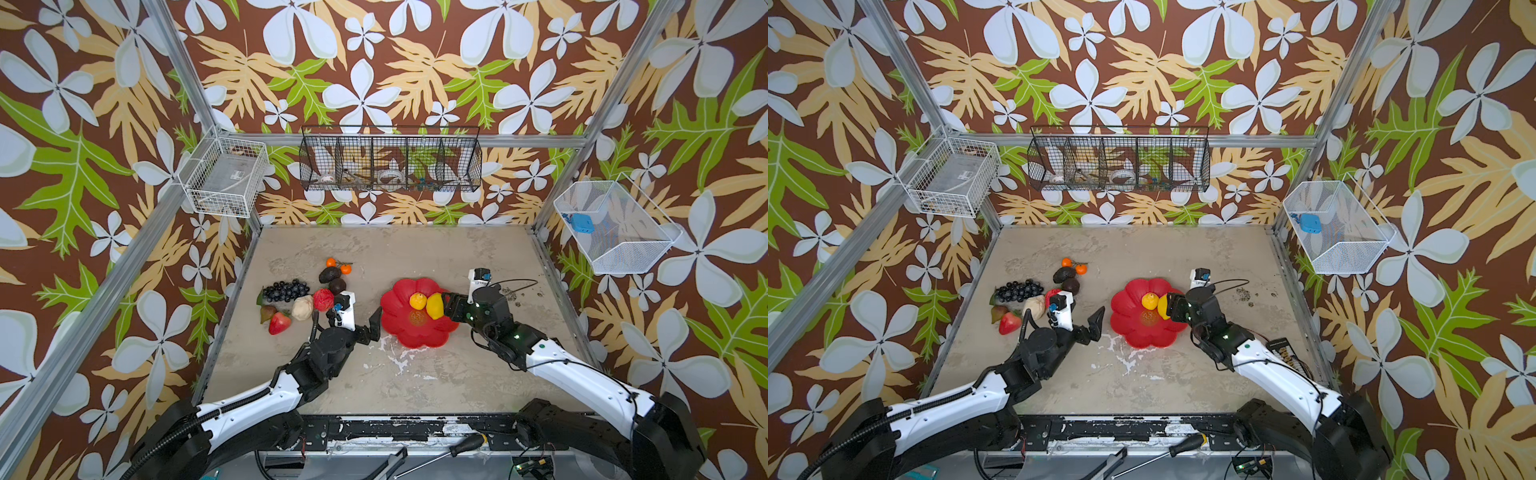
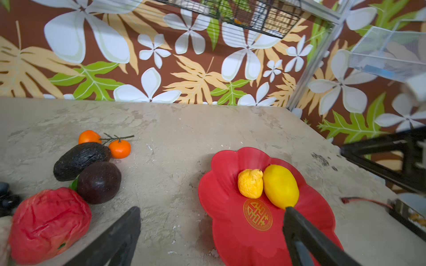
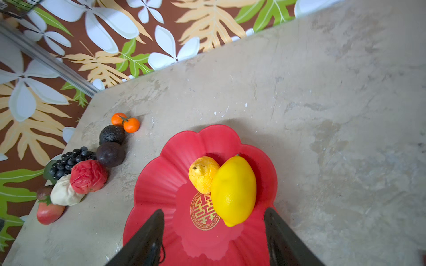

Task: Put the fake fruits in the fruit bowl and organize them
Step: 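Lower the lemon into the red plate beside the pear and open the right gripper, then close the left gripper on the red apple while the right gripper withdraws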

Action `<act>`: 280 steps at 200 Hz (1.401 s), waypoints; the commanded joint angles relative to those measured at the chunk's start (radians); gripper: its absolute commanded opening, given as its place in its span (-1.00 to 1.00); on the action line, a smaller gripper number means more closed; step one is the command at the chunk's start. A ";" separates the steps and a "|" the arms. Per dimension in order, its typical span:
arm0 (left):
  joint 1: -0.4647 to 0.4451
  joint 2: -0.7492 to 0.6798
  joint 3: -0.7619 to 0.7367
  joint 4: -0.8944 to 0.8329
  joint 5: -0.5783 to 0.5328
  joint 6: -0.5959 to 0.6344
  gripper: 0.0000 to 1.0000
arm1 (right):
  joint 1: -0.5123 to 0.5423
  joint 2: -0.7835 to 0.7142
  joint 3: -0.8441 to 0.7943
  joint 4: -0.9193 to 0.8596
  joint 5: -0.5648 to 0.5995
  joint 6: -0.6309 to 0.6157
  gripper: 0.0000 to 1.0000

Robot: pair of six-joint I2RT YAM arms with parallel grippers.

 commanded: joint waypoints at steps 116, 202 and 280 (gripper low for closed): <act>0.397 0.276 0.324 -0.585 -0.012 -0.355 0.87 | -0.001 -0.204 -0.309 0.225 0.064 -0.117 0.61; 0.476 0.480 0.443 -0.626 0.006 -0.304 0.66 | -0.001 -0.233 -0.323 0.203 0.085 -0.100 0.61; 0.491 0.565 0.475 -0.640 0.014 -0.295 0.76 | -0.001 -0.228 -0.320 0.196 0.087 -0.093 0.60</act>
